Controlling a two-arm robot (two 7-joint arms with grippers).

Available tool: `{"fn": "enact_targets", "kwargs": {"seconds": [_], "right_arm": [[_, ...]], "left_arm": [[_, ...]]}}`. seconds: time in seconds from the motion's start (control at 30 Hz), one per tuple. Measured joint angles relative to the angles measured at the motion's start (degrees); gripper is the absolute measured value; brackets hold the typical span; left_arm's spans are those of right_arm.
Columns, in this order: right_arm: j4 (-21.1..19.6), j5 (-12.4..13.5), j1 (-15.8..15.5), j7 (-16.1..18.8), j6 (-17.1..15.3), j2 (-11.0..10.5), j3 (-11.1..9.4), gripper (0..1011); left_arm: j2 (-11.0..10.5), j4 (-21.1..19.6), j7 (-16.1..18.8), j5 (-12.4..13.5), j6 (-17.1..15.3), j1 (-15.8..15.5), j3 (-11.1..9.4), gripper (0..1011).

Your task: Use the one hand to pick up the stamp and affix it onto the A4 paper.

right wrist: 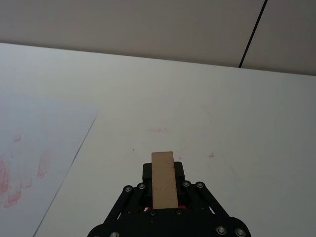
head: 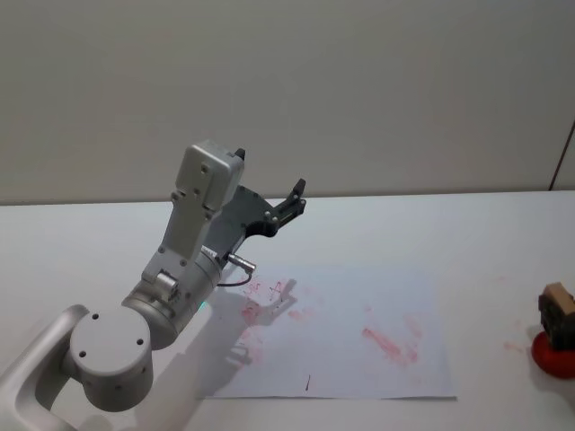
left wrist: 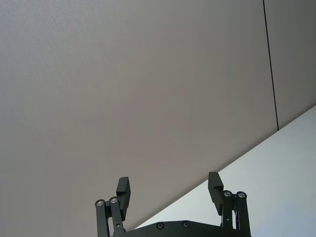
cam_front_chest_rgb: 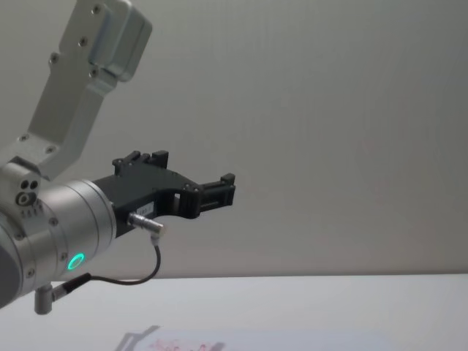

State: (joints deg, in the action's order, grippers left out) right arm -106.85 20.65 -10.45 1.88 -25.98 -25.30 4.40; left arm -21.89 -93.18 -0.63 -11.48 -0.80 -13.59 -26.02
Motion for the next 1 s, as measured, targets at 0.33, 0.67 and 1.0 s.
{"fn": "enact_targets", "kwargs": {"seconds": [0.33, 0.67, 1.0], "right_arm": [[0.02, -0.52, -1.15, 0.28, -1.86, -0.46, -0.18, 220], [0.60, -1.71, -1.29, 0.42, -2.87, -0.44, -0.09, 220], [0.93, -2.37, -1.25, 0.49, -3.30, -0.38, 0.03, 392]], "left_arm": [[0.00, 0.00, 0.00, 0.00, 0.00, 0.00, 0.00, 1001], [0.00, 0.00, 0.00, 0.00, 0.00, 0.00, 0.00, 1001], [0.00, 0.00, 0.00, 0.00, 0.00, 0.00, 0.00, 1001]]}}
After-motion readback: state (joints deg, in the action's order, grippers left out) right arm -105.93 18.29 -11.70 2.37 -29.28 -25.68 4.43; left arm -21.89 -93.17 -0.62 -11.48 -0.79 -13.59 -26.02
